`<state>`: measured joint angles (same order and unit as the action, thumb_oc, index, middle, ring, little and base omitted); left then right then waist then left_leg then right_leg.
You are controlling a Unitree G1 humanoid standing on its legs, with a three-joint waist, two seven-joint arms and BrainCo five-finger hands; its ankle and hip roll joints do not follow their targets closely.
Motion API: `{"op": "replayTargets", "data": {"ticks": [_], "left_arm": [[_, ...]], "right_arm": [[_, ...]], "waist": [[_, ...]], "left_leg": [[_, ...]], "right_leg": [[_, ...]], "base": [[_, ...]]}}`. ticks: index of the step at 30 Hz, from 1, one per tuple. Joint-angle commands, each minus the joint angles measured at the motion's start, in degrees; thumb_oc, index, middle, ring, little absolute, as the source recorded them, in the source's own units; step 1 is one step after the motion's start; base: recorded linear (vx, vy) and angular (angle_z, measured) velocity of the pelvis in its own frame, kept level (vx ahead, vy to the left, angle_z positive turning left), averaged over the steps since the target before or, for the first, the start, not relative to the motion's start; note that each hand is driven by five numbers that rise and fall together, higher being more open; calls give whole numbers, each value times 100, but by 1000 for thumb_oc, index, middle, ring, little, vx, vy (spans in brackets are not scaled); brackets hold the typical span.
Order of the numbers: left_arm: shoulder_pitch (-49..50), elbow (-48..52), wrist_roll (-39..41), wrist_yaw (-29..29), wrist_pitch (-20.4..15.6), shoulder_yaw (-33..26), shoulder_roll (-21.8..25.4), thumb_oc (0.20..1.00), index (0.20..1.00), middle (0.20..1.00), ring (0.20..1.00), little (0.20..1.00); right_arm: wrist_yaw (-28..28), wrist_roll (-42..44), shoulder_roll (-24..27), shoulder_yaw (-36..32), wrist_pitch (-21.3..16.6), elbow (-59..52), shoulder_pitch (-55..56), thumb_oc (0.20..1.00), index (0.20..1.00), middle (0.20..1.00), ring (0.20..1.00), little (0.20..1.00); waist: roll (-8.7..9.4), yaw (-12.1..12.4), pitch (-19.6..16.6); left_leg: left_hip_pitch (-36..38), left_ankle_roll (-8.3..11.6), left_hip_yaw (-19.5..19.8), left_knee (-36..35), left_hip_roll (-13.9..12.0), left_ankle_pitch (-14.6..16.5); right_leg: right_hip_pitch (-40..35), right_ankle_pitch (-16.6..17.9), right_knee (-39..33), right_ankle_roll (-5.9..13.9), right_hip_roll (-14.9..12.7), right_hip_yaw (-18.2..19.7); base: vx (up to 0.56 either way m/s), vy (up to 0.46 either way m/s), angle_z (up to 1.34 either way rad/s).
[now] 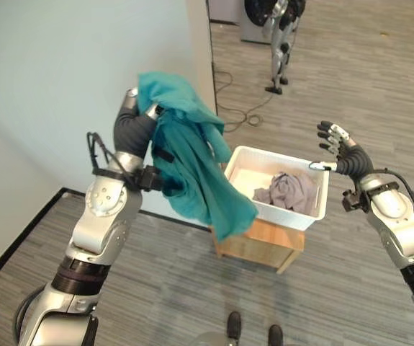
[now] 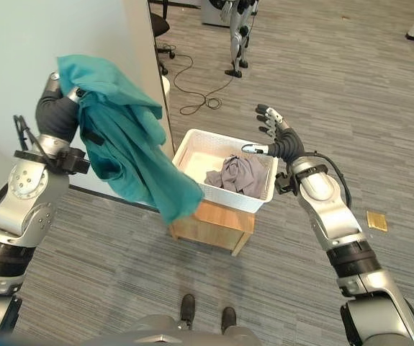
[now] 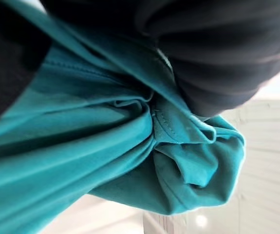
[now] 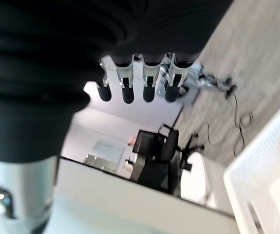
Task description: Pick up bed clothes into laundry basket.
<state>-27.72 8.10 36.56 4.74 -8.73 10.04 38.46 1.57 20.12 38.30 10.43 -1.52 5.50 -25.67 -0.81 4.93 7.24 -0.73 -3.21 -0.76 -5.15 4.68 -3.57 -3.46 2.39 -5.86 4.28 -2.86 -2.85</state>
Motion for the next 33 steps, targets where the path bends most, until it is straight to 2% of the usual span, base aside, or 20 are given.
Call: {"op": "replayTargets", "data": {"ticks": [1,4,6,7,11,19,27,29,31,33], "left_arm": [[-630,-139,372,-58,-343,326,48,200,200,200,200,200],[-740,-69,395,-127,-319,442,142,200,200,200,200,200],[-882,-1,460,-201,-309,621,182,200,200,200,200,200],[-918,26,481,-249,-303,684,209,200,200,200,200,200],[-1007,70,537,-300,-309,777,327,200,200,200,200,200],[-1354,119,620,-324,-330,927,522,200,200,200,200,200],[-1827,-277,870,-368,-345,1362,4,200,200,200,200,200],[-1957,-399,962,-439,-328,1579,-125,200,200,200,200,200],[-2040,-438,1006,-471,-330,1679,-161,200,200,200,200,200],[-2226,-444,1045,-439,-354,1845,-379,200,200,200,200,200]], "right_arm": [[-54,-90,-118,120,-386,-292,-481,1000,1000,1000,1000,1000],[-35,-68,-86,233,-394,-312,-635,1000,1000,1000,1000,1000],[22,180,-182,401,-432,-291,-770,1000,1000,1000,1000,1000],[74,333,-233,466,-446,-272,-791,1000,1000,1000,1000,1000],[190,623,-381,608,-445,-168,-774,1000,1000,1000,1000,1000],[620,1396,-969,1089,-177,283,-378,1000,1000,1000,1000,1000],[820,1365,-1605,1710,-58,1353,-424,1000,1000,1000,1000,1000],[731,901,-1681,1975,-101,1824,-771,1000,1000,1000,1000,1000],[646,814,-1714,2046,-99,2009,-951,1000,1000,1000,1000,1000],[455,722,-1957,2170,-146,2421,-1312,1000,1000,1000,1000,1000]], "waist": [[140,152,-535],[121,173,-558],[121,203,-598],[110,215,-597],[117,250,-621],[144,360,-665],[151,500,-673],[146,552,-674],[146,576,-669],[144,628,-663]], "left_leg": [[-2,404,278,15,-247,119],[-38,409,282,15,-243,46],[-1,411,309,15,-231,106],[-24,409,314,15,-228,39],[20,411,355,15,-206,108],[28,419,411,15,-189,99],[20,416,512,15,-163,84],[9,420,540,15,-158,75],[6,424,548,15,-159,72],[-3,431,555,15,-161,63]], "right_leg": [[67,-132,281,384,-296,-336],[94,-70,284,381,-302,-361],[35,-112,268,388,-306,-369],[62,-65,283,385,-308,-380],[-15,-112,256,397,-321,-405],[-68,-116,245,414,-339,-496],[-108,-137,227,422,-354,-613],[-120,-137,207,416,-351,-635],[-127,-134,193,416,-351,-649],[-134,-130,164,410,-331,-651]], "base": [[0,0,0],[4,0,1],[14,0,8],[17,1,6],[22,-3,7],[3,-2,4],[12,1,8],[9,0,4],[4,-1,2],[0,0,0]]}}
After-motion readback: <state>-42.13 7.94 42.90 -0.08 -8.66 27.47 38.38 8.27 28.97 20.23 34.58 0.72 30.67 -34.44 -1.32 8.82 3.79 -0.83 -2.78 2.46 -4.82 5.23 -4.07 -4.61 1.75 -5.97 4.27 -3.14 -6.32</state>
